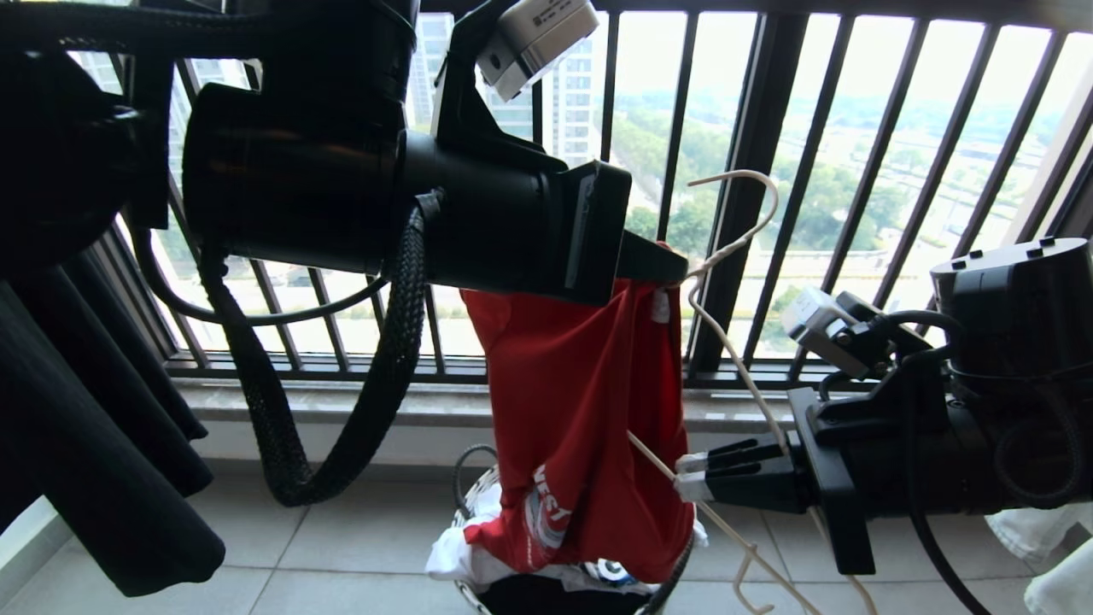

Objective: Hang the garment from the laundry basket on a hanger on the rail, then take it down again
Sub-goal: Hang the clothes on the clothes rack

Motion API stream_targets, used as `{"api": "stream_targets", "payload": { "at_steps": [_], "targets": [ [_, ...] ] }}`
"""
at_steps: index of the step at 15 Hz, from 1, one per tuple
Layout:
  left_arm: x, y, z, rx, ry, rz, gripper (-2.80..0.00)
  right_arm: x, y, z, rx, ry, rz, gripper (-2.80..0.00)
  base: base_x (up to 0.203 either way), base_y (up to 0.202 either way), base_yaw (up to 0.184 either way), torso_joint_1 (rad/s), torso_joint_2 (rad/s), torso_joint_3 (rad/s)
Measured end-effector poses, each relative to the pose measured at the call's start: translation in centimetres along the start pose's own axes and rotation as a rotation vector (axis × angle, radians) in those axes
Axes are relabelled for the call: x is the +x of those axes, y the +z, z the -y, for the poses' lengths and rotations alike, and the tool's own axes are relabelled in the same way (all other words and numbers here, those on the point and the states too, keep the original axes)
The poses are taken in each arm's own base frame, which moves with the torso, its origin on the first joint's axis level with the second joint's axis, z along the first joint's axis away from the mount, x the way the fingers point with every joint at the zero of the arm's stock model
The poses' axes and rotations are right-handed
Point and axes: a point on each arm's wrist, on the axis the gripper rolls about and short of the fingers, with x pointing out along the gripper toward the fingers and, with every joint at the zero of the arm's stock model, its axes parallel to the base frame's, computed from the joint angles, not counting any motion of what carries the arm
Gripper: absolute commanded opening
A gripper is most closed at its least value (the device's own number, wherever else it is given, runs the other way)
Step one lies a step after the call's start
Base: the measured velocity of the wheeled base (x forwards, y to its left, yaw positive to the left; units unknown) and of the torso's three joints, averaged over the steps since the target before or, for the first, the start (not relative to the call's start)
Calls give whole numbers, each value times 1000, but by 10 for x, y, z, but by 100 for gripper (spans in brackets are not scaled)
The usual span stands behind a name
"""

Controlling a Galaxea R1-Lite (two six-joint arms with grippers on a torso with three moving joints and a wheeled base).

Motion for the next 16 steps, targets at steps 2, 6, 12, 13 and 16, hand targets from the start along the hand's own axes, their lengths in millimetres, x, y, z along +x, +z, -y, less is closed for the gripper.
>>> {"api": "stream_targets", "payload": {
  "at_steps": [2,6,12,13,16],
  "targets": [
    [5,2,0,2,-8,-1,-280,1,-1,1,-18,1,-5,-280,0,0,0,0,0,0],
    [14,6,2,14,-19,4,-280,4,-5,3,-43,1,-22,-280,0,0,0,0,0,0],
    [25,3,-4,23,-9,-9,-280,4,-8,3,-56,2,-27,-280,0,0,0,0,0,0],
    [26,3,-5,33,-1,-7,-280,4,-8,2,-57,2,-26,-280,0,0,0,0,0,0],
    [24,4,-5,38,7,-3,0,2,-7,1,-60,2,-23,-280,0,0,0,0,0,0]
  ]
}}
